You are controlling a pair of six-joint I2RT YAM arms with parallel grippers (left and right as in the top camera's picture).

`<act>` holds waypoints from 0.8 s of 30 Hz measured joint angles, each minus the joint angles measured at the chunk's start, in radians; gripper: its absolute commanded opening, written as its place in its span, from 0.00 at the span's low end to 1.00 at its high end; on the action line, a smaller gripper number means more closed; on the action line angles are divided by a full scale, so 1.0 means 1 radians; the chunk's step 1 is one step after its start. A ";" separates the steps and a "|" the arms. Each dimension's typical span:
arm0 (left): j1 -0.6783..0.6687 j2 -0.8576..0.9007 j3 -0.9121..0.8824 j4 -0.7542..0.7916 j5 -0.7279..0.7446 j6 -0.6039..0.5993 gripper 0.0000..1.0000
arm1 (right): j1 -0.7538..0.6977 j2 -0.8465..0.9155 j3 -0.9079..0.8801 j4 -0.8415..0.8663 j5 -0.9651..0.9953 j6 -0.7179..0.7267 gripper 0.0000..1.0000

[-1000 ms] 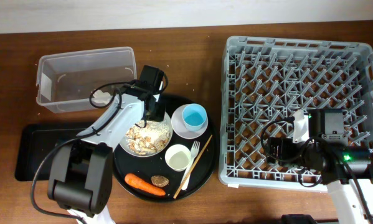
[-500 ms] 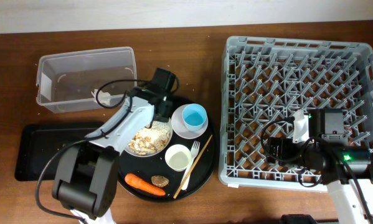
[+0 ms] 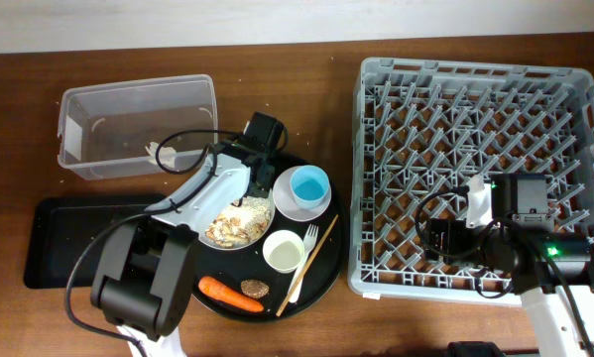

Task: Sort waste into correct bins and load items into the dishwasher rack
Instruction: 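Grasp the red snack wrapper on the plate with the left gripper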

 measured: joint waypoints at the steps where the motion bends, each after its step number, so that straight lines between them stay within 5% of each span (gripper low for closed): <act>1: 0.000 0.003 0.000 -0.001 0.000 0.001 0.22 | 0.000 0.000 0.000 0.000 0.000 0.000 0.98; 12: 0.000 0.006 0.000 -0.018 -0.019 0.024 0.00 | 0.000 0.000 0.000 0.000 0.000 0.000 0.98; 24: 0.000 0.007 0.102 -0.159 -0.030 0.027 0.00 | 0.000 0.000 0.000 0.000 0.000 0.000 0.99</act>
